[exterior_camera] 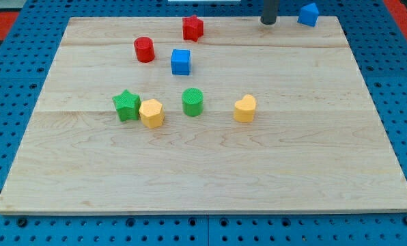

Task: Push the green star to the left and down a bit

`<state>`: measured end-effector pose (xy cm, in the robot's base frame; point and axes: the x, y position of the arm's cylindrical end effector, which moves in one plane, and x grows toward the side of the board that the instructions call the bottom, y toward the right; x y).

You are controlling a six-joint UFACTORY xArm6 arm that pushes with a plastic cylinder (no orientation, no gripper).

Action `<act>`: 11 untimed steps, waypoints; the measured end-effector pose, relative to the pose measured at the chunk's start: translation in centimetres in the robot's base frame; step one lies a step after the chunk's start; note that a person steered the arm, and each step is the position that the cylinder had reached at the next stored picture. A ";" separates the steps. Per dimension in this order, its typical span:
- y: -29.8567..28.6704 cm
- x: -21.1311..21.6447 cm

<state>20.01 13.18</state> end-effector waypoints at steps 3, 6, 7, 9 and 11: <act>-5.0 2.2; -10.2 17.0; -16.1 20.1; -24.8 24.0; -27.8 23.0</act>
<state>43.05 -14.64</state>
